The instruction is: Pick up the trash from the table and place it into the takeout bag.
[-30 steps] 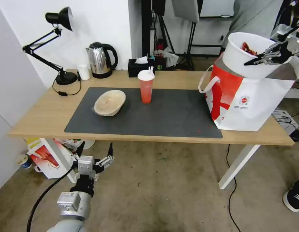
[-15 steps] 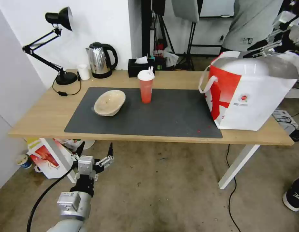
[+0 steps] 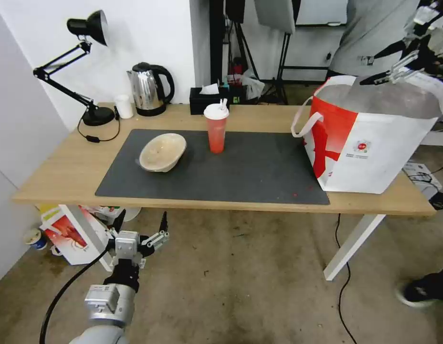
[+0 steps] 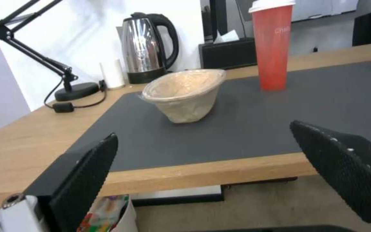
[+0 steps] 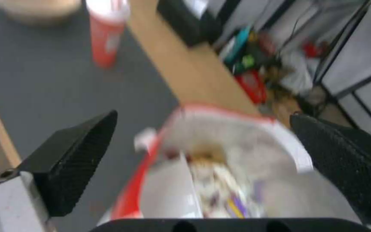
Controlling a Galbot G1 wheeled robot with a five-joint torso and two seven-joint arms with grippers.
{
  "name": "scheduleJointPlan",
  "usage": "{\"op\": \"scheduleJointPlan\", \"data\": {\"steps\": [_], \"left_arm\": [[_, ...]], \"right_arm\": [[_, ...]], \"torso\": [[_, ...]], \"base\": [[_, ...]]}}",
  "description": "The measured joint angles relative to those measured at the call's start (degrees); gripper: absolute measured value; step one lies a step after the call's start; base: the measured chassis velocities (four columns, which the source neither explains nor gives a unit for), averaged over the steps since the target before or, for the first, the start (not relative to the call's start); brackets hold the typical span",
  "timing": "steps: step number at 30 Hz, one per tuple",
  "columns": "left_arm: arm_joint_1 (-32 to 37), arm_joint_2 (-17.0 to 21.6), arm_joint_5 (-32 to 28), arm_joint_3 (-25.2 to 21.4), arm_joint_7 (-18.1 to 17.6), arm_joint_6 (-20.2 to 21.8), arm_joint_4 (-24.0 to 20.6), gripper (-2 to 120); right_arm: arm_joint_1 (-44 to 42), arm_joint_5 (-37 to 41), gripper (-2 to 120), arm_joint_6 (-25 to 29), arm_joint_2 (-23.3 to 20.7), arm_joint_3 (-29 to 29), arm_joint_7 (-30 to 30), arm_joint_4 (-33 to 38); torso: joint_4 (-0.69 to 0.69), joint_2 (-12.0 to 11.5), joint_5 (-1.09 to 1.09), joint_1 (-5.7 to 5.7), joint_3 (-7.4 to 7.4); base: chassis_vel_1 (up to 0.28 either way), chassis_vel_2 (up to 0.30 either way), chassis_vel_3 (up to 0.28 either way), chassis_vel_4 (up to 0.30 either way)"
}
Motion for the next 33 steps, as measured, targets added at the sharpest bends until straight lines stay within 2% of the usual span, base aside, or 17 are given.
{"op": "scheduleJointPlan", "data": {"steps": [4, 5, 7, 10, 13, 22, 26, 27, 30, 32, 33], "left_arm": [[0.00, 0.00, 0.00, 0.00, 0.00, 0.00, 0.00, 100], [0.00, 0.00, 0.00, 0.00, 0.00, 0.00, 0.00, 100], [0.00, 0.00, 0.00, 0.00, 0.00, 0.00, 0.00, 100], [0.00, 0.00, 0.00, -0.01, 0.00, 0.00, 0.00, 100], [0.00, 0.00, 0.00, 0.00, 0.00, 0.00, 0.00, 100], [0.00, 0.00, 0.00, 0.00, 0.00, 0.00, 0.00, 100], [0.00, 0.00, 0.00, 0.00, 0.00, 0.00, 0.00, 100], [0.00, -0.01, 0.00, 0.00, 0.00, 0.00, 0.00, 100], [0.01, 0.00, 0.00, -0.01, 0.00, 0.01, 0.00, 100], [0.00, 0.01, 0.00, -0.01, 0.00, 0.01, -0.01, 100], [0.00, 0.01, 0.00, -0.01, 0.00, 0.01, -0.01, 100]], "right_arm": [[1.94, 6.83, 100, 2.87, 2.39, 1.06, 11.16, 8.08], [1.94, 6.83, 100, 2.87, 2.39, 1.06, 11.16, 8.08], [2.44, 8.47, 100, 5.56, 4.05, 1.57, 17.74, 12.50], [2.46, 8.62, 100, 6.04, 4.28, 1.66, 18.78, 13.22], [2.50, 9.60, 100, 9.53, 6.41, 2.26, 25.86, 18.36], [2.62, 9.87, 100, 11.54, 8.32, 2.82, 30.33, 21.95], [2.63, 9.87, 100, 11.61, 8.39, 2.84, 30.47, 22.10], [3.70, 9.87, 100, 12.69, 10.30, 3.06, 33.46, 24.96], [4.14, 9.87, 100, 13.00, 10.80, 3.07, 34.42, 25.74], [4.88, 9.92, 100, 14.07, 12.81, 3.86, 38.17, 28.73], [4.88, 9.92, 100, 14.07, 12.81, 3.86, 38.17, 28.73]], "torso": [[-0.01, 0.00, 0.00, 0.00, 0.00], [-0.01, 0.00, 0.00, 0.00, 0.00], [-0.02, 0.00, -0.01, 0.00, 0.00], [-0.02, 0.00, 0.00, 0.00, 0.00], [-0.01, 0.00, 0.00, 0.00, 0.00], [-0.02, 0.00, 0.02, 0.00, 0.00], [-0.02, 0.00, 0.03, 0.00, 0.00], [0.00, 0.00, 0.00, 0.00, 0.00], [-0.03, 0.00, 0.02, 0.00, 0.00], [-0.02, 0.00, 0.01, 0.00, 0.00], [-0.02, 0.00, 0.01, 0.00, 0.00]], "base": [[0.000, 0.000, 0.000, 0.000], [0.000, 0.000, 0.000, 0.000], [0.000, 0.000, 0.000, 0.000], [0.000, 0.000, 0.000, 0.000], [0.000, 0.000, 0.000, 0.000], [0.000, 0.000, 0.000, 0.000], [0.000, 0.000, 0.000, 0.000], [0.000, 0.000, 0.000, 0.000], [0.000, 0.000, 0.000, 0.000], [0.000, 0.000, 0.000, 0.000], [0.000, 0.000, 0.000, 0.000]]}}
